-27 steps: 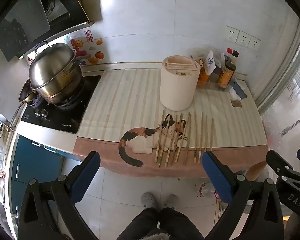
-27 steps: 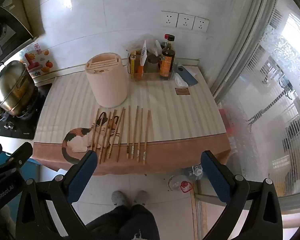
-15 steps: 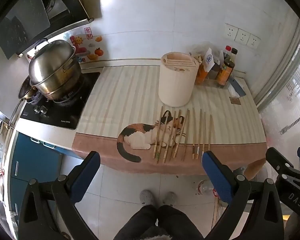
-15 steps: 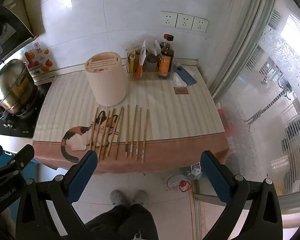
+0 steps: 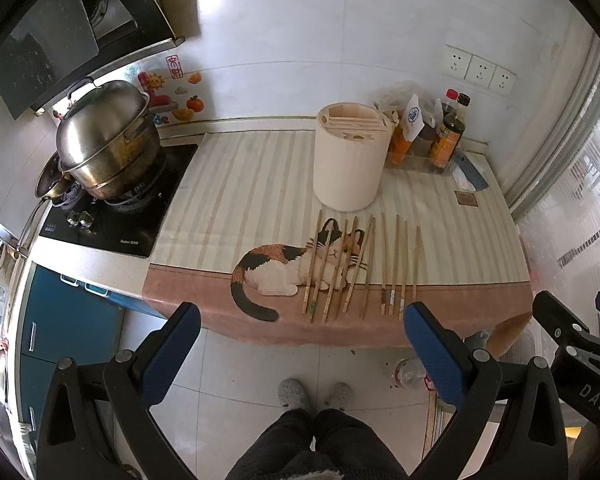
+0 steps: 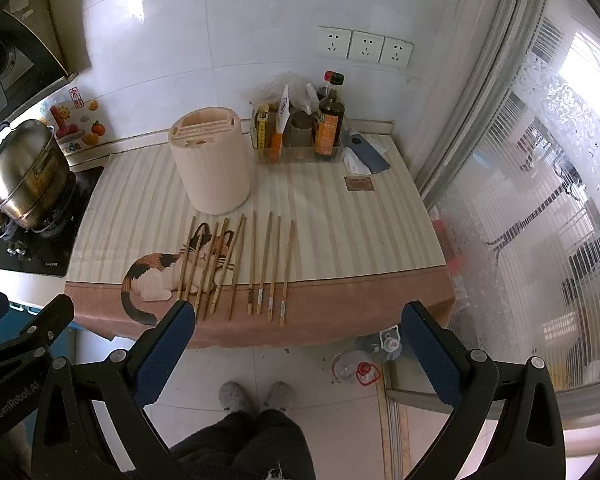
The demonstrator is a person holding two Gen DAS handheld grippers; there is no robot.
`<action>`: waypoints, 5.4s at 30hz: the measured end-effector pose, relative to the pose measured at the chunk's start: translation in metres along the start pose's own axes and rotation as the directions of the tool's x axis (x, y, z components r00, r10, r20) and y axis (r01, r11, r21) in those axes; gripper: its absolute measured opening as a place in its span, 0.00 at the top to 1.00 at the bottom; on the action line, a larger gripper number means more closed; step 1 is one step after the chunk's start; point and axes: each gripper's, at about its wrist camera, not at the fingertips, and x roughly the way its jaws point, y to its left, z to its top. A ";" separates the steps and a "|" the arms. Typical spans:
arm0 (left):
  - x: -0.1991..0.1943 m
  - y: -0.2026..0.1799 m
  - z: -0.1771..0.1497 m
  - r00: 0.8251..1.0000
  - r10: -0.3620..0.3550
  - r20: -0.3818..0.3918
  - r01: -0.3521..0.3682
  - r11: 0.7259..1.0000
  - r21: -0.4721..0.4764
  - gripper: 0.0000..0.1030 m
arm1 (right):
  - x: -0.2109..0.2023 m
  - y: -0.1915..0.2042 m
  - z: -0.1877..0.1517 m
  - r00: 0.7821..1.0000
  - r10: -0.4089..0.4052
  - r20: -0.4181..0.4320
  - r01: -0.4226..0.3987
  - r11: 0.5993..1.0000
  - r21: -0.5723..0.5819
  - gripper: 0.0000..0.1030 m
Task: Organize utensils
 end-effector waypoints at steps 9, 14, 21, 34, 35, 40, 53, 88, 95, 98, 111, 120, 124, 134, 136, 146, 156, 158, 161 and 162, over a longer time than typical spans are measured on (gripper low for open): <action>0.000 -0.003 -0.002 1.000 -0.001 0.006 0.001 1.000 0.006 0.00 | -0.003 -0.003 -0.002 1.000 -0.006 0.001 0.006 1.000 -0.001 0.00; 0.000 -0.003 -0.003 1.000 -0.001 0.007 0.001 1.000 0.004 0.00 | -0.003 -0.003 -0.003 1.000 -0.006 0.001 0.006 1.000 0.002 0.00; -0.002 0.003 -0.001 1.000 -0.001 0.014 0.001 1.000 0.002 0.00 | -0.003 -0.002 -0.003 1.000 -0.005 0.003 0.005 1.000 0.002 0.00; -0.003 0.009 -0.001 1.000 -0.003 0.021 0.003 1.000 0.001 0.00 | -0.007 0.001 0.002 1.000 -0.010 0.006 0.010 1.000 -0.004 0.00; -0.003 0.009 -0.001 1.000 -0.004 0.021 0.004 1.000 0.001 0.00 | -0.007 0.000 0.002 1.000 -0.011 0.007 0.011 1.000 -0.004 0.00; -0.003 0.011 0.001 1.000 -0.004 0.022 0.004 1.000 0.000 0.00 | -0.007 0.003 0.004 1.000 -0.009 0.007 0.009 1.000 -0.005 0.00; 0.000 0.012 0.006 1.000 -0.005 0.017 0.005 1.000 -0.002 0.00 | -0.006 0.006 0.009 1.000 -0.010 0.007 0.010 1.000 -0.010 0.00; 0.260 0.028 0.062 0.983 0.100 -0.155 -0.076 0.985 0.156 0.00 | 0.193 -0.014 0.030 0.988 -0.081 -0.133 0.104 0.979 0.176 0.19; 0.348 0.016 0.054 0.935 0.021 -0.353 0.017 0.994 0.104 0.18 | 0.298 -0.030 0.018 0.956 0.021 -0.294 0.044 0.976 0.212 0.45; 0.374 0.007 0.048 0.911 0.005 -0.412 0.030 0.997 0.077 0.30 | 0.334 -0.033 0.018 0.934 0.062 -0.352 0.015 0.978 0.210 0.52; 0.423 -0.022 0.037 0.900 0.060 -0.431 -0.019 0.995 0.098 0.95 | 0.427 -0.026 0.034 0.859 0.108 -0.500 -0.041 0.989 0.142 0.55; 0.429 0.021 0.033 0.871 -0.013 -0.491 -0.039 0.995 -0.097 0.95 | 0.449 -0.007 0.032 0.854 0.027 -0.520 -0.008 0.999 0.038 0.92; 0.439 0.032 0.025 0.868 -0.024 -0.496 -0.011 0.998 -0.067 0.94 | 0.454 -0.020 0.028 0.844 0.034 -0.536 -0.003 0.998 0.058 0.93; 0.459 0.000 0.021 0.869 0.024 -0.495 -0.013 1.000 0.025 0.93 | 0.457 -0.042 0.017 0.828 0.039 -0.560 0.007 0.997 0.080 0.92; 0.468 0.003 0.015 0.870 0.027 -0.493 -0.012 0.999 0.032 0.93 | 0.458 -0.042 0.019 0.827 0.034 -0.561 0.010 0.997 0.075 0.92; 0.449 -0.006 0.024 0.873 0.043 -0.485 -0.016 0.998 0.061 0.94 | 0.461 -0.019 0.031 0.831 -0.018 -0.556 0.041 0.999 0.029 0.91; 0.439 -0.007 0.018 0.888 0.043 -0.458 -0.019 0.998 0.058 0.96 | 0.454 -0.003 0.024 0.847 -0.055 -0.529 0.065 0.998 -0.001 0.91; 0.434 -0.004 0.018 0.893 0.054 -0.448 -0.032 0.998 0.057 0.96 | 0.452 -0.004 0.022 0.850 -0.055 -0.524 0.066 0.998 0.001 0.93; 0.420 0.000 0.023 0.910 0.072 -0.408 -0.049 0.997 0.066 0.96 | 0.448 -0.012 0.020 0.857 -0.020 -0.515 0.055 0.997 0.053 0.93; 0.414 0.001 0.026 0.916 0.076 -0.394 -0.053 0.996 0.068 0.96 | 0.445 -0.014 0.020 0.863 -0.010 -0.506 0.053 0.996 0.070 0.93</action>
